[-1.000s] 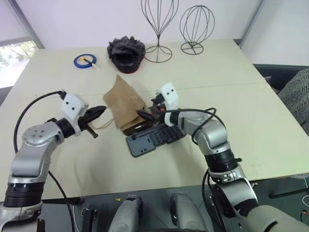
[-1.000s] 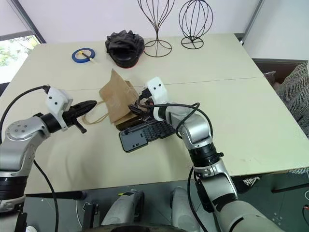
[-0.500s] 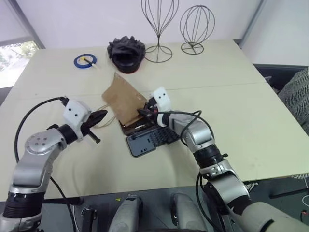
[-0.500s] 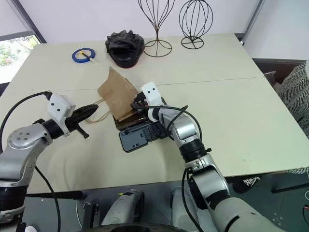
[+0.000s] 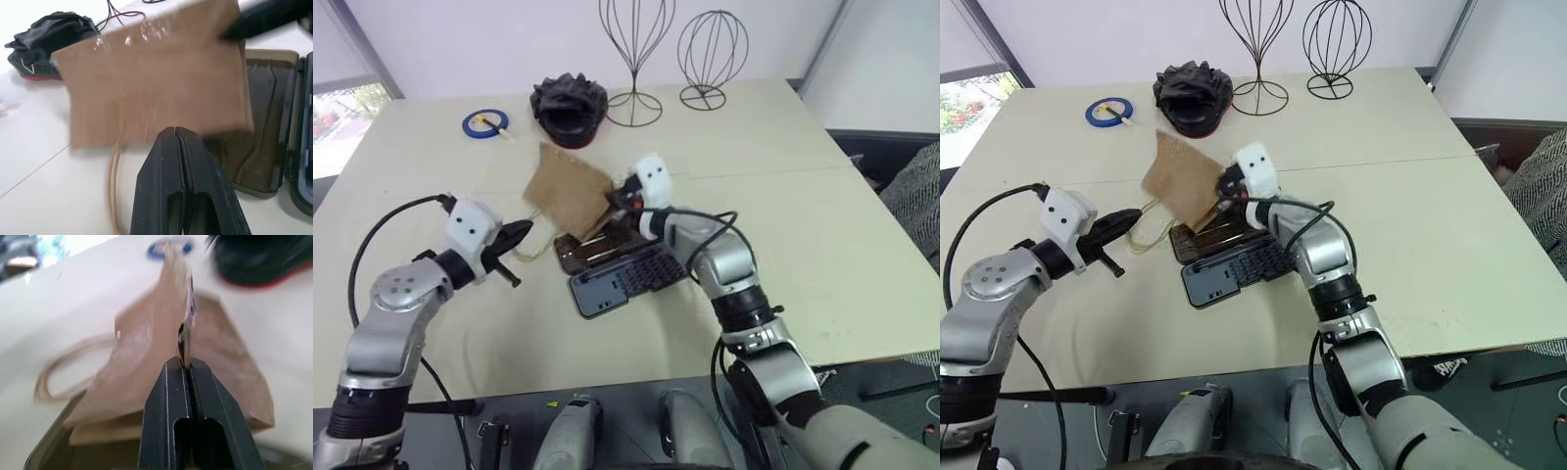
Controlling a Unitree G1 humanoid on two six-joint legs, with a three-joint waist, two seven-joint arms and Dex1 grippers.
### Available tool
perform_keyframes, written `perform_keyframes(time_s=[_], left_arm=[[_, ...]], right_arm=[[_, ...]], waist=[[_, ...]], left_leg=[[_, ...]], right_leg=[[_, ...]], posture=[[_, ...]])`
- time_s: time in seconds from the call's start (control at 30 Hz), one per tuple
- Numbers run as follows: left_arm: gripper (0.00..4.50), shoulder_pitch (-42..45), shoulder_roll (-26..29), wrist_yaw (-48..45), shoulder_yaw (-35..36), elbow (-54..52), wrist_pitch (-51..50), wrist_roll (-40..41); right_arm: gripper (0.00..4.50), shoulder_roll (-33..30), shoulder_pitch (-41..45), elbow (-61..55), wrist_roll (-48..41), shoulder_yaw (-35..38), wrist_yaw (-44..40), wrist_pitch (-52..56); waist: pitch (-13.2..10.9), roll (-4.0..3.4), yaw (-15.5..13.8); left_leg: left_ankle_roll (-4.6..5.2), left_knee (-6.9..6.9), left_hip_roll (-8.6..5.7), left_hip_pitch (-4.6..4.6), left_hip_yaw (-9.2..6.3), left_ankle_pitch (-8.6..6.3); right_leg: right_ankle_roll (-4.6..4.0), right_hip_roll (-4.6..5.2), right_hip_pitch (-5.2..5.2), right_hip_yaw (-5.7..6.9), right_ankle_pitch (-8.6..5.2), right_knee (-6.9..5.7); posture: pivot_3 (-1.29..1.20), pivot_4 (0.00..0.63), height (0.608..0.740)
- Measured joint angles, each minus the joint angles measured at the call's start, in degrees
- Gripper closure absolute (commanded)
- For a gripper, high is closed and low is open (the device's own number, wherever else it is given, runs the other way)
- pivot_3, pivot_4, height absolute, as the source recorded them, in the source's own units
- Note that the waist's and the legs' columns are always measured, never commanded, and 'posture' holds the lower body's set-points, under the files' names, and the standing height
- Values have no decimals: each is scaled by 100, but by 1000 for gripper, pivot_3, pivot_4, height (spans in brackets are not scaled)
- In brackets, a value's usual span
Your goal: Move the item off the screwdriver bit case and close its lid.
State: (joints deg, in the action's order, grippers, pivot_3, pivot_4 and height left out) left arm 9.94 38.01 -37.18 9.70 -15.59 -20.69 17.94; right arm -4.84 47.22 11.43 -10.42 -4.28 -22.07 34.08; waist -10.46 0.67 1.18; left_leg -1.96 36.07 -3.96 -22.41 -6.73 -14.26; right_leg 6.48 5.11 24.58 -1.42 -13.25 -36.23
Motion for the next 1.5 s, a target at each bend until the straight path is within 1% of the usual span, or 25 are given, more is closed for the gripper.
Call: perform_keyframes(time_s=[0.1,0.2,0.3,0.4,0.5,0.6,0.67,0.87,1.1,1.13,1.17,1.27,1.33,1.4,1.43,1.5], left_arm=[[4500,30,-19,-2,-11,85,17,-48],[4500,70,-90,-2,-107,120,63,-121],[4500,72,-124,-6,-193,155,132,-158],[4500,119,-140,-16,-221,183,160,-170],[4500,153,-147,-45,-232,223,206,-179],[4500,286,-152,-117,-284,402,248,-239],[4500,355,-160,-152,-340,517,257,-258],[4500,565,-214,-241,-453,684,369,-310],[4500,644,-279,-260,-503,770,405,-372],[4500,644,-289,-260,-503,770,406,-373],[4500,644,-300,-260,-503,770,409,-374],[4500,642,-313,-260,-503,771,416,-379],[4500,640,-316,-258,-503,771,419,-384],[4500,636,-316,-256,-503,771,421,-392],[4500,634,-319,-255,-503,771,422,-394],[4500,630,-323,-253,-503,770,424,-397]], right_arm=[[4454,-309,370,-24,-19,546,331,-18],[4454,-755,424,-15,0,1152,789,-62],[4454,-1219,242,-17,53,1691,1204,-122],[4454,-1478,-230,-121,135,1958,1472,-138],[4454,-1630,-705,-324,210,2108,1691,-54],[4454,-1821,-1504,-1006,355,2288,1961,122],[4454,-1879,-1850,-1242,526,2304,2154,172],[4454,-1924,-1983,-1514,841,2477,2673,102],[4454,-1897,-2251,-1514,945,2346,2670,108],[3933,-1904,-2284,-1502,981,2298,2669,151],[3627,-1917,-2297,-1464,1019,2261,2659,187],[2209,-1993,-2317,-1329,1083,2222,2618,223],[1125,-2086,-2323,-1325,1154,2205,2611,256],[163,-2167,-2323,-1325,1219,2203,2614,264],[68,-2195,-2324,-1325,1266,2201,2625,265],[68,-2292,-2324,-1326,1435,2172,2749,251]], waist=[[0,0,-24],[0,1,-61],[0,1,-38],[0,0,14],[-1,-5,35],[0,-6,-20],[0,-6,-27],[0,-7,-15],[0,-6,-18],[0,-7,-12],[0,-6,-11],[0,-7,-18],[0,-7,-22],[0,-6,-22],[0,-6,-20],[0,-7,-22]], left_leg=[[0,0,-4,0,2,0],[0,1,-8,-2,7,0],[1,-2,-9,-4,12,0],[1,-7,-4,-2,15,0],[1,-6,-1,-1,15,0],[2,-4,-3,-2,15,0],[2,2,-5,-3,17,0],[1,1,-2,0,16,0],[2,2,-3,0,15,0],[2,2,-3,0,15,0],[1,3,-3,1,15,0],[1,3,-3,1,16,0],[2,3,-3,0,15,0],[2,3,-3,0,15,0],[2,3,-3,0,16,0],[1,3,-3,0,16,0]], right_leg=[[0,1,-3,0,0,1],[0,5,-8,1,0,6],[0,8,-7,1,0,8],[0,2,-3,0,0,6],[0,1,-2,-1,0,2],[0,3,-4,-1,0,4],[1,6,-7,-1,0,4],[0,-1,-8,-1,0,3],[0,1,-12,-1,0,4],[0,1,-12,-2,0,4],[0,1,-12,-1,0,4],[0,1,-12,-1,0,4],[0,1,-12,-1,0,4],[0,1,-12,-1,0,5],[0,1,-12,-1,0,5],[0,1,-12,-1,0,4]], posture=[[0,150,740],[0,150,740],[0,150,740],[0,150,740],[0,150,740],[0,150,740],[0,150,740],[0,150,740],[0,150,740],[0,150,740],[0,150,740],[0,150,740],[0,150,740],[0,150,740],[0,150,740],[0,150,740]])
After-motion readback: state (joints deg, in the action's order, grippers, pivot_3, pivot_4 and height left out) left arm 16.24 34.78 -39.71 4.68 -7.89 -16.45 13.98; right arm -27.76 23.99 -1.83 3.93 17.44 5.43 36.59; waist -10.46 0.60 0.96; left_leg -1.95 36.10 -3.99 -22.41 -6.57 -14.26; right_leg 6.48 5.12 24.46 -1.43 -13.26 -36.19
